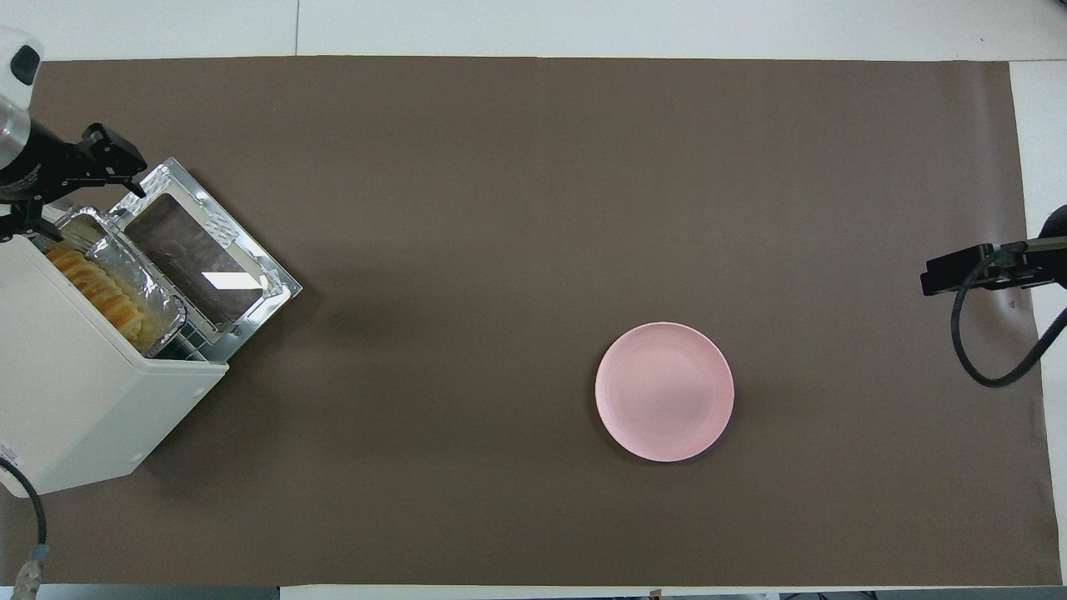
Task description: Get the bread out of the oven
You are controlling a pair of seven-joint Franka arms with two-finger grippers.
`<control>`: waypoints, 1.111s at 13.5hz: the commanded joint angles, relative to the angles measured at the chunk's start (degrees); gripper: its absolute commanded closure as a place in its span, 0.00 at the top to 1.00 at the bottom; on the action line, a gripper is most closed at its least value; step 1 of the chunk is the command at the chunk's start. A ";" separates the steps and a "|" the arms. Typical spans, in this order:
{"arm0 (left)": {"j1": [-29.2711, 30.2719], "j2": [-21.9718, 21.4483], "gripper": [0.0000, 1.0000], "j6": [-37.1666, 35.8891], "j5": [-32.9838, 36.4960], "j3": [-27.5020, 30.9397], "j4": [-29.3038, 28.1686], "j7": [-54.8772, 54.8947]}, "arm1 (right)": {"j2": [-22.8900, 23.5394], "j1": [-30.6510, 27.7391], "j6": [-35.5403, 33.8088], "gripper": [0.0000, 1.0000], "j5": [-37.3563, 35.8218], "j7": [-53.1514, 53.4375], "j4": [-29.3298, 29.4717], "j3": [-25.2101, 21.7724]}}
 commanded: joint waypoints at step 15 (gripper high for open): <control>2.03 -8.41 0.48 21.70 2.93 0.19 -27.15 -9.80 | -0.59 -0.54 -0.35 1.00 -0.34 0.76 -0.30 0.48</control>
